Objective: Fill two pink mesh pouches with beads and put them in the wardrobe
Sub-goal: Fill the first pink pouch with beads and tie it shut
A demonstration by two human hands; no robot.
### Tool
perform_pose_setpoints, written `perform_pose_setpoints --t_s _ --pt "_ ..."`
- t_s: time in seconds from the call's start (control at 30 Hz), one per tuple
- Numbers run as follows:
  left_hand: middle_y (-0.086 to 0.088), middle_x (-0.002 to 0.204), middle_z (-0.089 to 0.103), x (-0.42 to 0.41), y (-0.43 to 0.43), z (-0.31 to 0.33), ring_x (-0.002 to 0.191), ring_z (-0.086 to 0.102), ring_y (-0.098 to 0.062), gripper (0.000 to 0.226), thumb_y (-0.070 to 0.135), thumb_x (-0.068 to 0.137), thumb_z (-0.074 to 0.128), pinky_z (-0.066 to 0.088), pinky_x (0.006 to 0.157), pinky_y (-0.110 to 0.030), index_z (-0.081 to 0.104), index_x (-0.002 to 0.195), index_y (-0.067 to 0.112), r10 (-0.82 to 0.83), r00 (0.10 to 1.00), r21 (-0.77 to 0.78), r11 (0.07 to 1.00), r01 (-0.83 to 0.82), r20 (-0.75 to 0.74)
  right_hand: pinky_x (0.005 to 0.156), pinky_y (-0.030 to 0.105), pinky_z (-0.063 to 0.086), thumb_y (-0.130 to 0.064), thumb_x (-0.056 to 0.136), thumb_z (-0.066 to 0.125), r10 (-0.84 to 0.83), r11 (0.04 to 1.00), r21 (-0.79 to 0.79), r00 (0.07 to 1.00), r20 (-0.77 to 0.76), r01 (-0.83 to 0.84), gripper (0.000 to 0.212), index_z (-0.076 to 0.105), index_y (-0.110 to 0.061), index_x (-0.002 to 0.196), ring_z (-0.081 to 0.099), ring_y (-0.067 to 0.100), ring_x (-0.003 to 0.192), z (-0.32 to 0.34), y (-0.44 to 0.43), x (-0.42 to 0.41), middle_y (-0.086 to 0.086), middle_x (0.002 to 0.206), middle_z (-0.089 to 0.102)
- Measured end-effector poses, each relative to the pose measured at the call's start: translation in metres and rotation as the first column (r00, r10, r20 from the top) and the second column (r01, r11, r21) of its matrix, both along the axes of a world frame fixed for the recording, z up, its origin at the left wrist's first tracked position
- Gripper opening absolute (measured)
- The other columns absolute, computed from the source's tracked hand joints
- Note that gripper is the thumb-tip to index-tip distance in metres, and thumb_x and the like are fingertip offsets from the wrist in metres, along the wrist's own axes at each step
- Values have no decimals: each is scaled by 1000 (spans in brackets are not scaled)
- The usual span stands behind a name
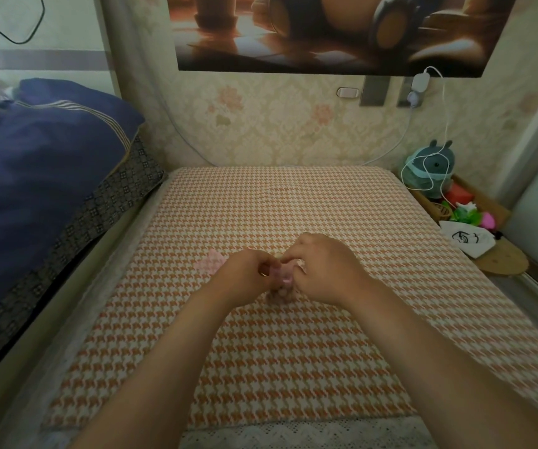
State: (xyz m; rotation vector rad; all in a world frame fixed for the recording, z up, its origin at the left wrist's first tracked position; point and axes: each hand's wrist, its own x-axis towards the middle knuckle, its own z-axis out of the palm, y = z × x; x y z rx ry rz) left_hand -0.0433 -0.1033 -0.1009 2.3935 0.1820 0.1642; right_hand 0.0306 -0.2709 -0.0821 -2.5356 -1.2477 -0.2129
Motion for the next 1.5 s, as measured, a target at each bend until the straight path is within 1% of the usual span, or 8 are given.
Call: perform_pose_setpoints --t_s 0.17,0.4,0.63,0.77,0.97,1.17,1.33,1.5 --pt "13 80 67 0 -1 0 74 62 -5 22 25 83 77 51 71 -23 74 105 22 -21 1000 9 1000 21 7 94 39 48 -36 99 52 12 992 -124 999 -33 -16 34 68 -42 129 54 17 111 2 0 -3 -6 117 61" --pt "6 86 73 1 0 -3 80 68 -12 19 26 89 70 56 76 -33 74 106 30 -39 999 17 999 38 31 90 37 48 -31 98 52 11 994 -111 1000 13 -9 30 76 -33 116 56 17 107 2 2 -3 -6 111 63" --pt "10 84 74 2 2 -4 82 68 -5 7 25 85 74 56 84 -35 78 91 26 3 1000 -49 999 -1 28 82 29 47 -38 97 64 -78 992 75 968 -239 98 40 57 -32 135 57 8 101 -1 -4 7 -13 125 60" --pt "15 87 72 0 0 0 79 65 6 9 25 84 76 56 79 -28 76 93 24 -3 999 -55 998 6 45 87 32 53 -39 94 68 -85 995 10 914 -396 97 53 53 -32 144 61 10 102 -9 -10 10 -10 126 65" --pt "20 92 66 -2 -7 -1 70 57 17 35 27 79 80 43 59 -3 72 113 28 -42 998 -3 999 42 45 82 45 58 -33 92 69 -69 996 25 925 -373 85 10 76 -30 98 67 12 86 -13 -6 9 -10 91 73" --pt "14 96 70 1 -4 -4 77 65 -1 38 29 74 85 50 68 -16 73 109 23 2 1000 -12 1000 -2 29 78 36 57 -42 93 68 -41 989 118 934 -354 88 19 65 -38 111 62 2 85 -10 -9 7 -17 100 66" --pt "13 91 69 0 -5 -9 76 66 -2 41 35 66 89 53 63 -16 67 100 30 -58 998 -100 993 55 -28 89 35 52 -38 93 67 14 998 62 986 -167 -4 19 69 -37 111 58 11 107 -10 -5 7 -12 121 59" --pt "14 81 67 4 -11 -13 72 63 -1 27 33 69 86 51 63 -19 68 89 29 -16 1000 -16 1000 16 5 81 34 54 -40 92 69 -1 992 123 962 -272 36 31 53 -35 118 59 7 94 -6 -4 4 -16 121 58"
